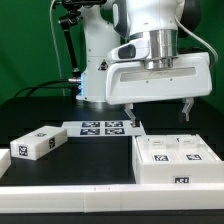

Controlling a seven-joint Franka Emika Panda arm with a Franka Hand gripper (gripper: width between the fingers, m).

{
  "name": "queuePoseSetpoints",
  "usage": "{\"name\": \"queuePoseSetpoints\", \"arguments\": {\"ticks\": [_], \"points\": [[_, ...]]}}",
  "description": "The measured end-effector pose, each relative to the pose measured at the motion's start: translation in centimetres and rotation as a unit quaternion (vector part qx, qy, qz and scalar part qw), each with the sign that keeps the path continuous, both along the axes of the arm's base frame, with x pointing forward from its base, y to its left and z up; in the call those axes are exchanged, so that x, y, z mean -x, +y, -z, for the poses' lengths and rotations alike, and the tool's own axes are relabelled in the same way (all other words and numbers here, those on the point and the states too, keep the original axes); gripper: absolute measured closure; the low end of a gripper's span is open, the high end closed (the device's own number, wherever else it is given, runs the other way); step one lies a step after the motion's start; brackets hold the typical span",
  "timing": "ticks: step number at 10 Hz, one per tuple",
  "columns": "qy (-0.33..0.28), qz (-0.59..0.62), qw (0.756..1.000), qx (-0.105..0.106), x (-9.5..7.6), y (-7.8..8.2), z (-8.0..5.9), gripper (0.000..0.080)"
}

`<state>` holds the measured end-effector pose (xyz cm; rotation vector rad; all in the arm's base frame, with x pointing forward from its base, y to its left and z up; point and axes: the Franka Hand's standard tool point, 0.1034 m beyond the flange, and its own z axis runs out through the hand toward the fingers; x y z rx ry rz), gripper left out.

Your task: Assemble cabinet

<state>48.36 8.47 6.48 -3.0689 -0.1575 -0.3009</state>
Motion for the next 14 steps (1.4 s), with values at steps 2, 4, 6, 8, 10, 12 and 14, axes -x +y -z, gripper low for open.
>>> {"name": "queuePoseSetpoints", "arguments": {"ticks": [2,4,6,8,10,12,14], "points": [[0.0,-0.002,1.0,0.0,0.0,0.0,0.0,0.0003],[0.004,0.005,1.0,-0.001,0.1,-0.1,0.4,0.0003],[0.022,0.036,0.999,-0.003,-0.8,-0.6,2.3,0.0003],[0.026,0.044,0.999,-0.005,-1.7,-0.4,3.6,0.0003],[0.023,0.044,0.999,-0.006,-2.0,-0.3,3.9,0.0003],[0.023,0.042,0.999,-0.005,-1.9,-0.3,3.9,0.0003],[0.023,0.042,0.999,-0.005,-1.9,-0.3,3.9,0.0003]]}}
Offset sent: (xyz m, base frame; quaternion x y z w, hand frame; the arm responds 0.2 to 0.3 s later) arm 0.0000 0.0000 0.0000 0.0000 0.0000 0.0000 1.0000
